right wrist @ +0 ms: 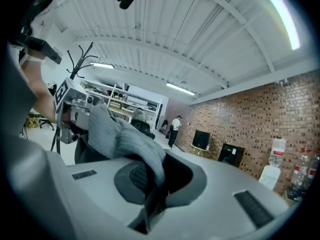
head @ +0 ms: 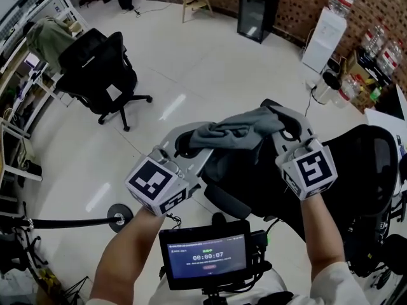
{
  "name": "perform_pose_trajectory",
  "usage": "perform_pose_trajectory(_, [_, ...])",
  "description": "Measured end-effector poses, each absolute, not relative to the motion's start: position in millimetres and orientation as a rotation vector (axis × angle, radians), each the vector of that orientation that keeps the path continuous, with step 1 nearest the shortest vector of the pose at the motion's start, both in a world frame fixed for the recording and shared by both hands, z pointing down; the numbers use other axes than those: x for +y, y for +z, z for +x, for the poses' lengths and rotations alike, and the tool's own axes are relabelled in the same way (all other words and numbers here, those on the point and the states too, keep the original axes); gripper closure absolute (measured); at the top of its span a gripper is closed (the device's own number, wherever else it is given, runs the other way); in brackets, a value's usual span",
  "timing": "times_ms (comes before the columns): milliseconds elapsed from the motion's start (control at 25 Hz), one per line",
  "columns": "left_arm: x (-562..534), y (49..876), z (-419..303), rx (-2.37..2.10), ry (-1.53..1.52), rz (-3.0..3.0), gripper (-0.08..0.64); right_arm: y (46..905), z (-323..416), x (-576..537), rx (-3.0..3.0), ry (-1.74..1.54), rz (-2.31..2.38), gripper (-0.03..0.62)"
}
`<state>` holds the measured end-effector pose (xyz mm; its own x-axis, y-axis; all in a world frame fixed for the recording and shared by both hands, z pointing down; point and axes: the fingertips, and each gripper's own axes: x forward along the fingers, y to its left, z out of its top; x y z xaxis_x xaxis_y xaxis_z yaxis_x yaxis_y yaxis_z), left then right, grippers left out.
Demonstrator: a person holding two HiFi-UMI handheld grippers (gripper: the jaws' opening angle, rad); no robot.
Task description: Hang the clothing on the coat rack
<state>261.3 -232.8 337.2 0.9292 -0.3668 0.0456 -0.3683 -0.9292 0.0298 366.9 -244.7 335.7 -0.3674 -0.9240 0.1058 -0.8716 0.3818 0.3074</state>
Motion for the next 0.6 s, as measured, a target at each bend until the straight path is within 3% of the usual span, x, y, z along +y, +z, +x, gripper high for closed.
perform_pose_trajectory(600, [-248,270,163,-0.983,-0.174,2.972,0.502,244,261,-269,-2.67,-0.447,1.395,0.586])
